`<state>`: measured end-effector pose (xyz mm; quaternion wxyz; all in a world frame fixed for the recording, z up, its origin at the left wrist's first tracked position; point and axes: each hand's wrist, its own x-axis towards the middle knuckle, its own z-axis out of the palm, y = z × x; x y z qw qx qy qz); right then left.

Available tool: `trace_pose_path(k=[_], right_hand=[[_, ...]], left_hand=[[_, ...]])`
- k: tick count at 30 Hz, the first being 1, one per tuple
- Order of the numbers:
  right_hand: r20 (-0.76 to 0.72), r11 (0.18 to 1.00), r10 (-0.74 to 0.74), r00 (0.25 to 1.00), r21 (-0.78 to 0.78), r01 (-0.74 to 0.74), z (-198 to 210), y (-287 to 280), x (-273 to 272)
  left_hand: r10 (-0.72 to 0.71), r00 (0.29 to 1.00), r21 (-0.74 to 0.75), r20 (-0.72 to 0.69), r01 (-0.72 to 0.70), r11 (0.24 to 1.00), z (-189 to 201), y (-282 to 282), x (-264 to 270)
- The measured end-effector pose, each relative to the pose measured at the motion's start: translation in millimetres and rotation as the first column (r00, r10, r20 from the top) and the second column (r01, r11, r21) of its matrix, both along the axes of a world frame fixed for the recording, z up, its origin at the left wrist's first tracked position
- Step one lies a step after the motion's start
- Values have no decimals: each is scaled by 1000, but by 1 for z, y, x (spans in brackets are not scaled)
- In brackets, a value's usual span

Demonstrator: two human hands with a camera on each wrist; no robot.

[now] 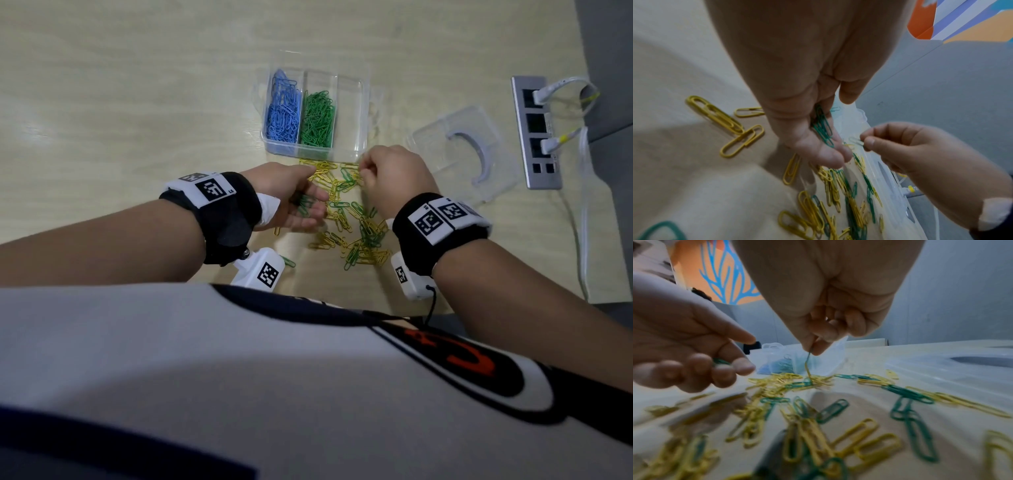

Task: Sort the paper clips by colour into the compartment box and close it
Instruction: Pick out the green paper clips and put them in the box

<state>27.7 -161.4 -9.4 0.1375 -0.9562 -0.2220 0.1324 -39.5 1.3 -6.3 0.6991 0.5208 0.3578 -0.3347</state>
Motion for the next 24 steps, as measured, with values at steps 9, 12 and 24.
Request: trace_pose_path(k=[9,12,24], right_hand=[[-98,920,196,976,363,-148,6,24,-29],[-118,924,225,967,341,-173,7,21,-28],[-183,905,-180,967,-415,90,-18,-12,2]], left_hand=[[105,994,12,-4,-105,994,-2,3,1],[99,995,1,10,-99,995,0,2,-1],[3,1000,-10,-8,-3,1000,-3,7,-2]])
